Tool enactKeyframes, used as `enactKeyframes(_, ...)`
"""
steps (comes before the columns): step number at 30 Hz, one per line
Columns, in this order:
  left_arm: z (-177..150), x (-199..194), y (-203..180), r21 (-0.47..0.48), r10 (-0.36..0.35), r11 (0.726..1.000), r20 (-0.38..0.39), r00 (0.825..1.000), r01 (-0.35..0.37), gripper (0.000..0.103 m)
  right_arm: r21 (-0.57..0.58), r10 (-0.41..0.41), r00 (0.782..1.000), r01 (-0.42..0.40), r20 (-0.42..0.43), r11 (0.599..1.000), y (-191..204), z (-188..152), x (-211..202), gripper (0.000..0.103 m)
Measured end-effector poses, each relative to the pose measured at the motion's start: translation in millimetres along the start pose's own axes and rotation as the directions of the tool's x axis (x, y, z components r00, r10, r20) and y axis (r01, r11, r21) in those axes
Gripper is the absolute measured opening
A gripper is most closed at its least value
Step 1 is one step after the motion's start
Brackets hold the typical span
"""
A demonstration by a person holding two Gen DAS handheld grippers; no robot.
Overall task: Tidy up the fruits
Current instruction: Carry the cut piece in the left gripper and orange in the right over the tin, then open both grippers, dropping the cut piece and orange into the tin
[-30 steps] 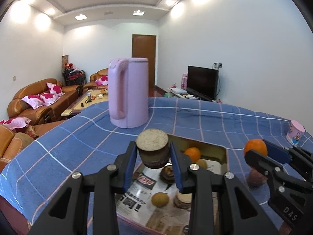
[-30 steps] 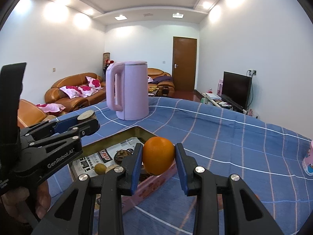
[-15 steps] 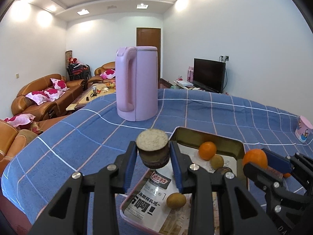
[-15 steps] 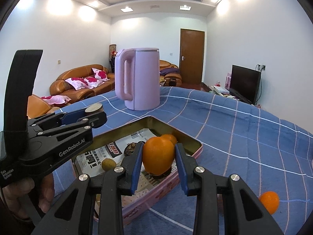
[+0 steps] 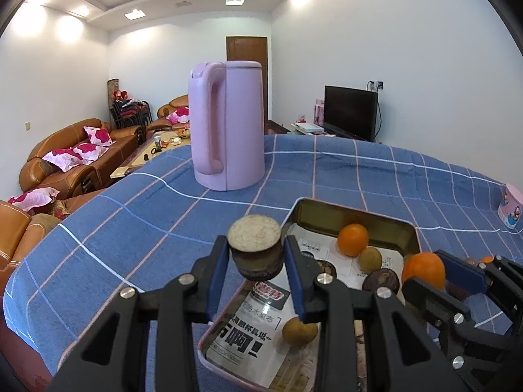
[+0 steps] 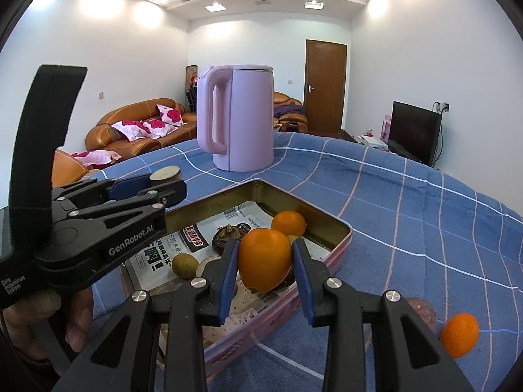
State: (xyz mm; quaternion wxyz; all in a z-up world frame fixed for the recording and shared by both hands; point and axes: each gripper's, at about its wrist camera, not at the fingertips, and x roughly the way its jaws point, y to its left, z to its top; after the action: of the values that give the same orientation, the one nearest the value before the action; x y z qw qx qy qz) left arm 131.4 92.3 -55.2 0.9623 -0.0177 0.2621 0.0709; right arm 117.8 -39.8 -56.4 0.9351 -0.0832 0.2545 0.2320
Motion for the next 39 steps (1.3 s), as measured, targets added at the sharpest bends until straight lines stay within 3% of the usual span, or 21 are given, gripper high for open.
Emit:
enactKeyframes(13,-3,7,-8,0.036,0.007,0.999,-0.046,0.999,-0.005,0.036,0.038,0.022,0.996,-0.018,-0.090,0.999,-7,-2,14,0.035)
enactKeyframes(23,-3,4,-13,0.057,0.010,0.998,-0.036,0.999,-0.008,0.038,0.034,0.036,0.995,-0.033,-0.092,0.999,-6,-3,13,0.035)
enactKeyframes(26,-3,3,-15,0.058,0.011,0.998,-0.027,1.000,-0.010,0.047,0.020,0.034,0.995,-0.033,-0.091,0.999,-3,-4,12,0.042)
enactKeyframes(28,-3,1,-15,0.059,0.021,0.998,-0.017,1.000,-0.019,0.055,0.012,0.020,0.996,-0.019,-0.087,1.000,-2,-4,11,0.061)
enactKeyframes(29,-3,0,-15,0.059,0.019,0.998,-0.013,1.000,-0.018,0.056,0.013,0.014,0.996,-0.013,-0.084,1.000,-2,-4,10,0.063)
enactKeyframes(39,-2,-5,-14,0.040,0.019,0.999,-0.004,1.000,-0.019,0.067,0.047,0.008,0.998,-0.005,-0.062,0.999,-9,-5,5,0.064)
